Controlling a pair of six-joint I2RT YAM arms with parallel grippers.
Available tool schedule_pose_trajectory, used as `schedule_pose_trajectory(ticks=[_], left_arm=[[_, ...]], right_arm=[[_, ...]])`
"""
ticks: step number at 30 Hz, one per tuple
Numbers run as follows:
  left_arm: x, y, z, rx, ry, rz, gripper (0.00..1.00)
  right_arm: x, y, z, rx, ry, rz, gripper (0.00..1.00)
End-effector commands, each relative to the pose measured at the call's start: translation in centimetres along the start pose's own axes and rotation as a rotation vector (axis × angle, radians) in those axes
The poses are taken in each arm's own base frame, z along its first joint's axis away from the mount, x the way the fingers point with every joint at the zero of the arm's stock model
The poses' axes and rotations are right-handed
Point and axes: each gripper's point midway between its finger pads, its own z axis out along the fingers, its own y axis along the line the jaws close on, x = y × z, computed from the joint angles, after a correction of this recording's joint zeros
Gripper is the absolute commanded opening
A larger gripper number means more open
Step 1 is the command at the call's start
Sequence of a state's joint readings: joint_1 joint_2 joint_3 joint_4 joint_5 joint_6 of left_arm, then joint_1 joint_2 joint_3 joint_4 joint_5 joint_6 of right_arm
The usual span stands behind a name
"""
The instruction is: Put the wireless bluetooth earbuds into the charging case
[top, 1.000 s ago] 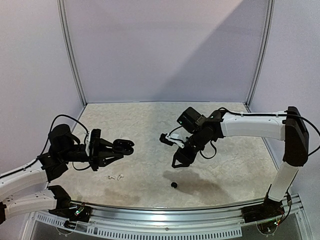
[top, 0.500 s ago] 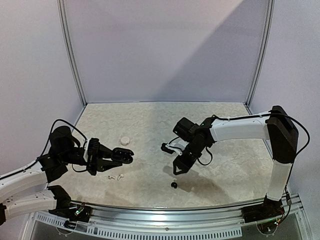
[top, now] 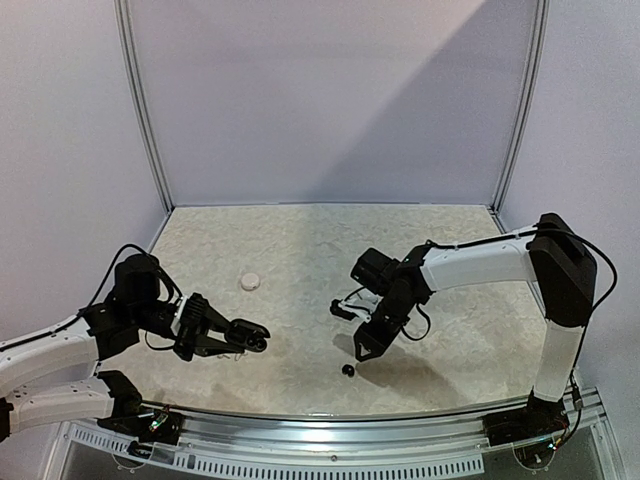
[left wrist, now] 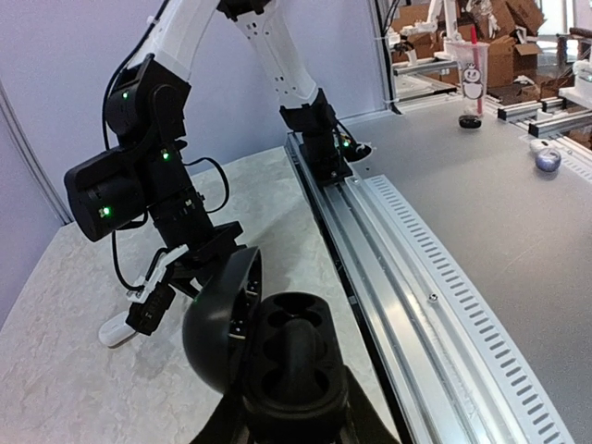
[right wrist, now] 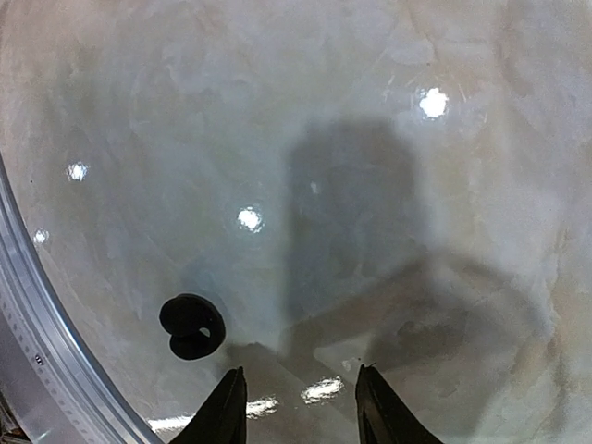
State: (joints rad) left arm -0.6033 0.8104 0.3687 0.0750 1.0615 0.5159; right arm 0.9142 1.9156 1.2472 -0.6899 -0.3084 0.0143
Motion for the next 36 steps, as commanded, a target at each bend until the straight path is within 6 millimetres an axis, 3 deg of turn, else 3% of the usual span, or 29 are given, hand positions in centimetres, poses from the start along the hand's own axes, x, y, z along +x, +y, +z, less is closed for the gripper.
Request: schedule_pose_trajectory(ticks=[1, 12, 23, 36], left_arm=[[-0.7, -0.4, 0.1, 0.043, -0.006, 0.028, 0.00], [-0.6, 0.0, 0.1, 0.027, 0.008, 0.017, 0.00], [-0.5, 0.2, 0.1, 0.004, 0.009, 0.011, 0.00], [-0.5, 0.2, -0.1, -0.016, 0.013, 0.018, 0.00]], right_arm=[[0.6, 0.6, 0.1, 0.005, 0.007, -0.032, 0.41], [3.5, 1.2, 1.1, -0.012, 0.084, 0.002, 0.33], [2.1, 4.1, 2.4, -0.058, 0.059, -0.027, 0.13], [-0.5, 5.1, 3.3, -0.084, 0.031, -0.057, 0.11]])
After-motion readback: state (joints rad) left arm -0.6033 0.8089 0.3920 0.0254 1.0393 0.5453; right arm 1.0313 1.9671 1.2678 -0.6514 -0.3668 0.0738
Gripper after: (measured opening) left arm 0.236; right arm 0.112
